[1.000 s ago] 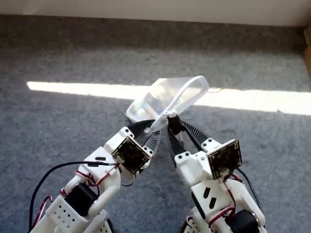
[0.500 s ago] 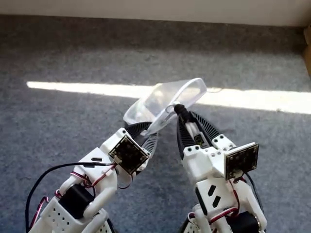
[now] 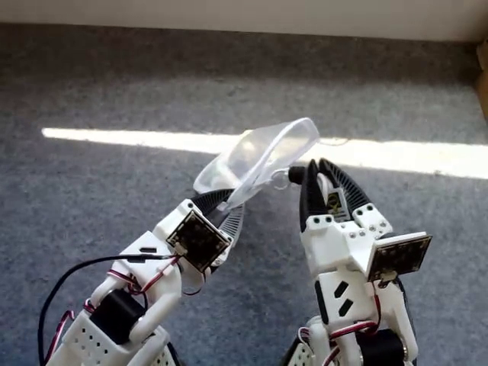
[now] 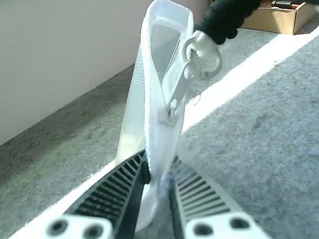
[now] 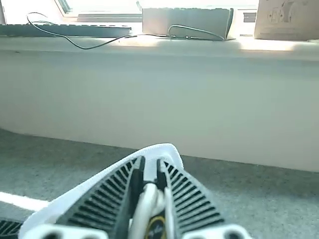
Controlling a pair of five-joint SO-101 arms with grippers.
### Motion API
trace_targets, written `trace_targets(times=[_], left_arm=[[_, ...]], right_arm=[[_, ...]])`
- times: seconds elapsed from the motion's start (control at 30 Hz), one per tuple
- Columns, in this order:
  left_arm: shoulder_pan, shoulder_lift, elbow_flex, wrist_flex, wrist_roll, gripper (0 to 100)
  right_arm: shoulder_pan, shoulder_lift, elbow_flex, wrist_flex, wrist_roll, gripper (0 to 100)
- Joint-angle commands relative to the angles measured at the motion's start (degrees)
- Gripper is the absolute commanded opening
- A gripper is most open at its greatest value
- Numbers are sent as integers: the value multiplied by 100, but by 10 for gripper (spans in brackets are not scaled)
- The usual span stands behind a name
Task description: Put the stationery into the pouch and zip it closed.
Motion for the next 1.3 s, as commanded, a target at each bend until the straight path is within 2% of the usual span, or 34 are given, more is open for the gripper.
trace_targets(times=[0.0,0.23,0.53,0.73,0.9,1.07,1.27], left_arm=[[-277,13,-321,70,62,5],[-277,13,-321,114,62,5],[-277,13,-620,615,44,5],[-277,13,-629,633,44,5],[-277,13,-629,633,44,5],[-541,13,-637,607,53,5],[-690,13,-637,607,70,5]], right_arm=[[119,-22,13,-303,-35,5],[268,13,13,-330,-26,5],[620,22,708,-1437,-18,5],[593,13,734,-1402,-9,9],[505,13,347,-470,9,34],[-92,31,-435,760,9,126],[-945,31,-822,1429,18,133]])
